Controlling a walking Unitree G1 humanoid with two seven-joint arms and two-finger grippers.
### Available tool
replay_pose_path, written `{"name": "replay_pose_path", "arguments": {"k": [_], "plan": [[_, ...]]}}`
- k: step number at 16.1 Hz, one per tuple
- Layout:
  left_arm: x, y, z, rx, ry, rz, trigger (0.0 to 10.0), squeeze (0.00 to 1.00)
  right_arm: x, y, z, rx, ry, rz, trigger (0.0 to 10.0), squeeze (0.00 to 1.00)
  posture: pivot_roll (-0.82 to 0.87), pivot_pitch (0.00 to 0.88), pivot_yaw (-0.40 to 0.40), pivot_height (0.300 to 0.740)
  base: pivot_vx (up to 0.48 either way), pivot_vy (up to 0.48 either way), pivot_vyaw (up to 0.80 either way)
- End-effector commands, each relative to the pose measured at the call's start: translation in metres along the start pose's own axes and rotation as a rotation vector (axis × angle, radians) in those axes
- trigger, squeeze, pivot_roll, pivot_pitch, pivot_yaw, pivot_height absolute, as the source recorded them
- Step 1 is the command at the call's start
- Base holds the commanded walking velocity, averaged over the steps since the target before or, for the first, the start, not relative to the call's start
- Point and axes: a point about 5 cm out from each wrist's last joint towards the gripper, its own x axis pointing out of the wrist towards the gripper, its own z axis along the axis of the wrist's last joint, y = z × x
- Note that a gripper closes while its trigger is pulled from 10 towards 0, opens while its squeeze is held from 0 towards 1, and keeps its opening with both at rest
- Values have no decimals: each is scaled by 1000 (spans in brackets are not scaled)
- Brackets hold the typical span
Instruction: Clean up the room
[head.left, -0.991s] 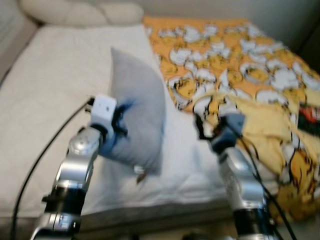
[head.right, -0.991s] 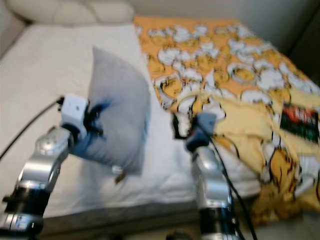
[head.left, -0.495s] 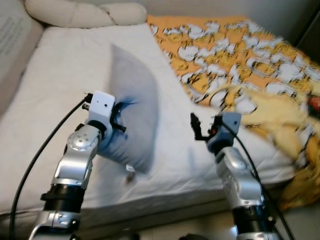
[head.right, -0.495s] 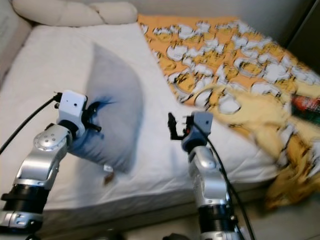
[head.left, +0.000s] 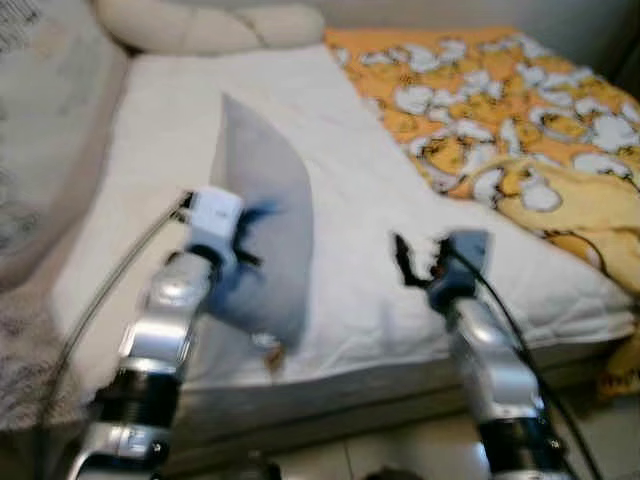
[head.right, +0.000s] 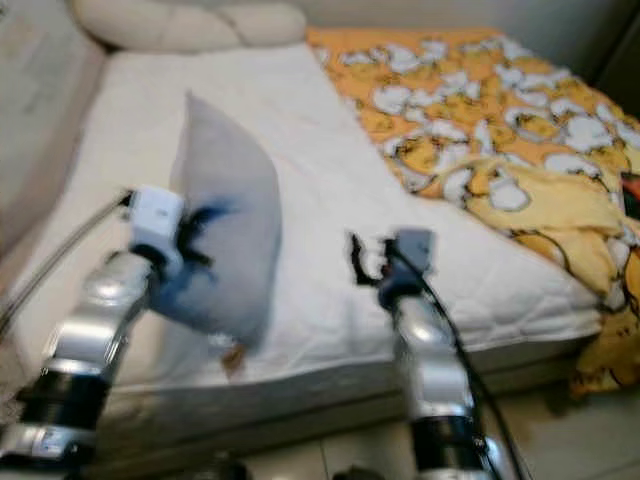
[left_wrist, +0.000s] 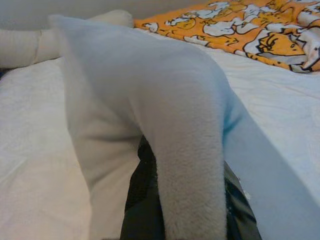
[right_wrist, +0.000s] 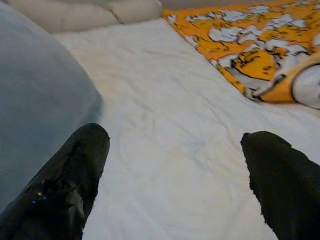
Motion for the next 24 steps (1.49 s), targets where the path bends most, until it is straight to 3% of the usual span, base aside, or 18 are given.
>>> {"name": "replay_pose_path", "arguments": {"k": [1,5,14,17,20,24], "plan": [[1,8,19,26,-79,26,10000,0,2,7,4,3,-15,21,10000,0,4,0,-43,740,0,375,0],[-1,11,19,28,-76,32,10000,0,3,11,4,-1,-7,38,10000,0,11,0,-46,740,0,358,0],[-4,18,21,61,-84,85,10000,0,4,12,4,12,10,79,10000,0,22,0,-52,740,0,0,0],[-3,21,24,63,-90,96,10000,0,4,16,4,-24,21,149,10000,0,24,0,-50,740,0,0,292],[-2,22,24,72,-83,104,10000,0,5,13,4,-37,21,122,10000,0,28,0,-50,740,270,0,700],[1,17,24,86,-82,77,10000,0,6,7,2,-21,29,74,10000,0,23,0,-44,740,273,0,0]]}}
